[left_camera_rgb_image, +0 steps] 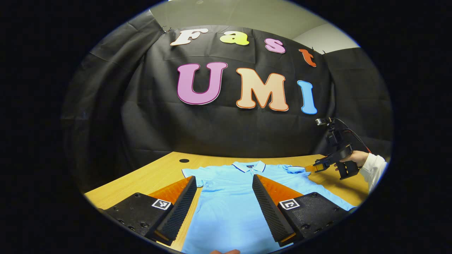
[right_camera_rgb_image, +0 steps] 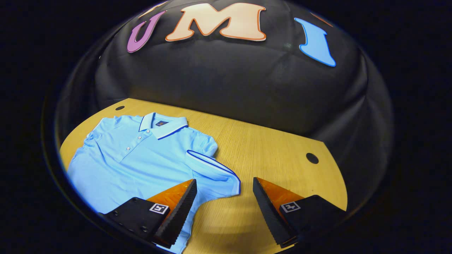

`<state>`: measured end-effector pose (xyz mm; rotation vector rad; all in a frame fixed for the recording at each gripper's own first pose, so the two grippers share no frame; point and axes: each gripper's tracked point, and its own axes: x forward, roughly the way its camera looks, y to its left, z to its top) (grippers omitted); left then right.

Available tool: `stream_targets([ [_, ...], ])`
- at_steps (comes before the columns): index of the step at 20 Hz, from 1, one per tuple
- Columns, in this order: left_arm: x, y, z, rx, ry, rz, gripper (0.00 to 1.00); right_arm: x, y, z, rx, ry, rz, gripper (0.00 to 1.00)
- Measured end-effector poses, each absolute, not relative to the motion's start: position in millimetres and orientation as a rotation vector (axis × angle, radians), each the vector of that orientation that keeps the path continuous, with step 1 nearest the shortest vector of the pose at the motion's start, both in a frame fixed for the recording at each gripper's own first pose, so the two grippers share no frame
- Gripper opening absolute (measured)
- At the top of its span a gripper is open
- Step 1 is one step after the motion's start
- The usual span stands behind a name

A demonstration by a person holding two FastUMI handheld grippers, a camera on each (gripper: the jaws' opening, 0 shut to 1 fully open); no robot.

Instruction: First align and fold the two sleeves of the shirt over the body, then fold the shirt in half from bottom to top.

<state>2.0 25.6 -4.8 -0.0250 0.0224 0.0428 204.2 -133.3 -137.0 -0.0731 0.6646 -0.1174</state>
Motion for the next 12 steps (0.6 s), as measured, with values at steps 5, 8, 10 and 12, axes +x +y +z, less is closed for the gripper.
stream_targets([
  [5,5.8,26.5,-9.8,-0.033,0.034,0.036,0.95,216.2,-152.4,-159.5,0.023,0.709,-0.157,1.0],
  [8,7.9,25.7,-14.6,-0.044,0.048,0.031,0.95,214.2,-153.3,-171.2,0.053,0.737,-0.149,1.0],
  [10,8.6,25.3,-17.3,-0.046,0.056,0.03,0.94,215.9,-148.8,-177.6,0.051,0.745,-0.133,0.98],
  [12,8.4,27.1,-18.4,-0.046,0.058,0.033,0.95,218.1,-144.0,-179.3,0.073,0.742,-0.123,0.89],
])
